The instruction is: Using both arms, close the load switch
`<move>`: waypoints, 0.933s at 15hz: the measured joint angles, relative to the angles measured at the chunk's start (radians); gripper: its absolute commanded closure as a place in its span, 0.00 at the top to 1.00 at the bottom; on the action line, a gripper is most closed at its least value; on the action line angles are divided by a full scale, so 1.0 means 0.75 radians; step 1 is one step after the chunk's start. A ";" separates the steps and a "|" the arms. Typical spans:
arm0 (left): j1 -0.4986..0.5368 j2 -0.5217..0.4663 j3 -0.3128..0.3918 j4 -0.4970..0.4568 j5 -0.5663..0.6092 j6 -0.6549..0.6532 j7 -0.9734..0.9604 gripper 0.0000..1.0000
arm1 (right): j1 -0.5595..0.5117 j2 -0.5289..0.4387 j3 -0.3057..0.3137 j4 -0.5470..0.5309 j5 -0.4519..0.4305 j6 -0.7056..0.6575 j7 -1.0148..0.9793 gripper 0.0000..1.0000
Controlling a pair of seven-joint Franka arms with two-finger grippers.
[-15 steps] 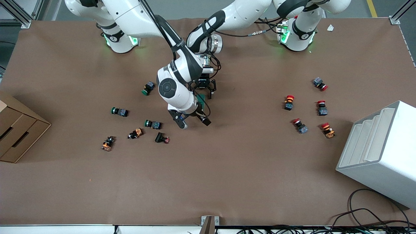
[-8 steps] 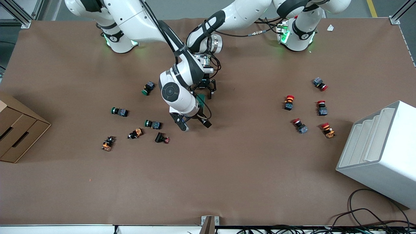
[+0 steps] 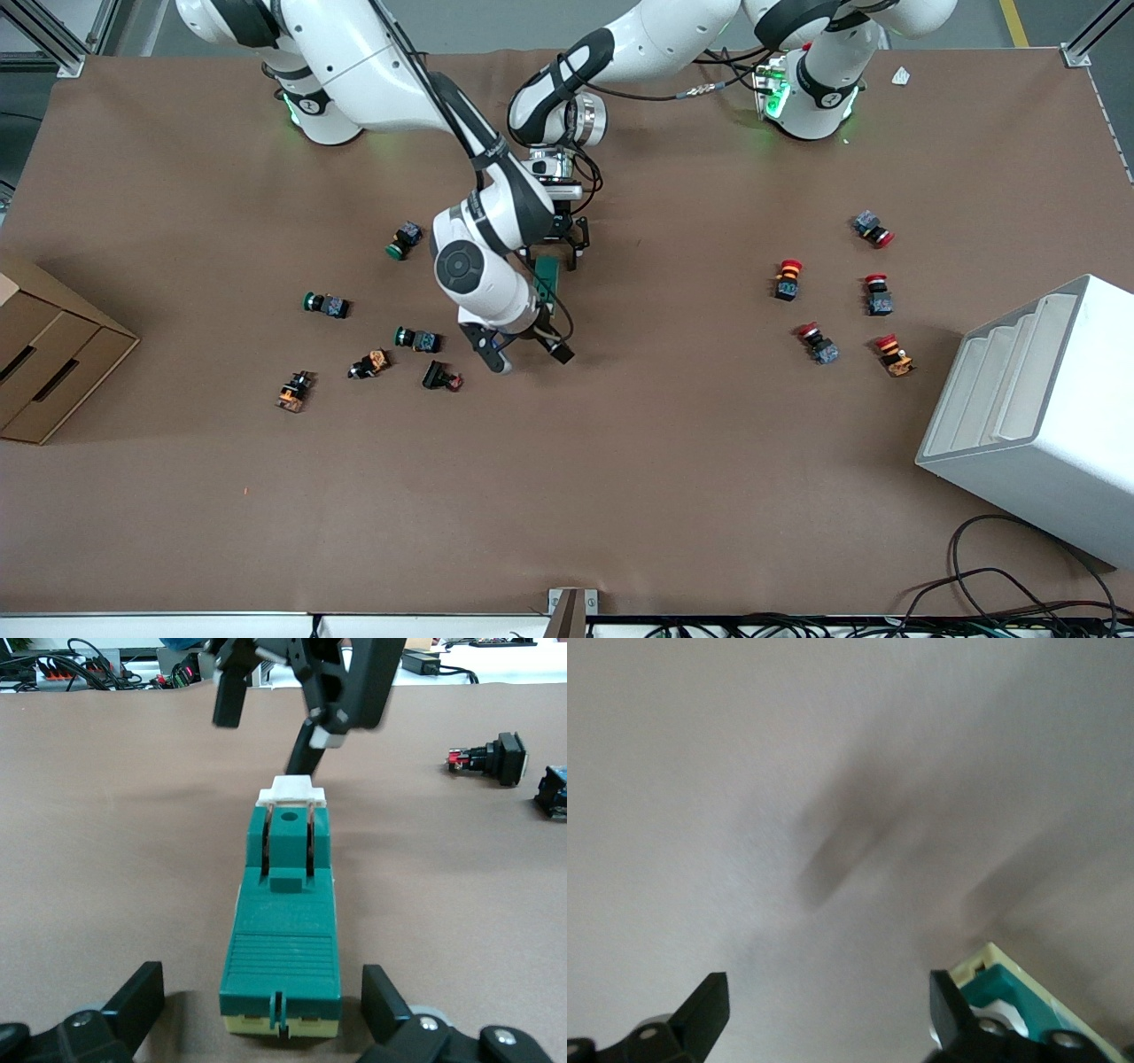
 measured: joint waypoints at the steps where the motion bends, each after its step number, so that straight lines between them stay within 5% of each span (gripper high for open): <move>1: 0.000 0.000 0.000 0.000 0.000 0.000 0.000 0.99 | -0.018 0.000 -0.002 0.015 -0.014 -0.032 -0.011 1.00; 6: 0.000 0.000 0.000 0.002 -0.002 0.000 0.000 0.98 | -0.166 -0.048 -0.008 0.116 -0.252 -0.344 -0.200 1.00; 14: 0.007 -0.009 -0.017 0.085 -0.225 0.039 0.143 0.98 | -0.522 -0.326 -0.017 0.135 -0.369 -0.895 -0.903 1.00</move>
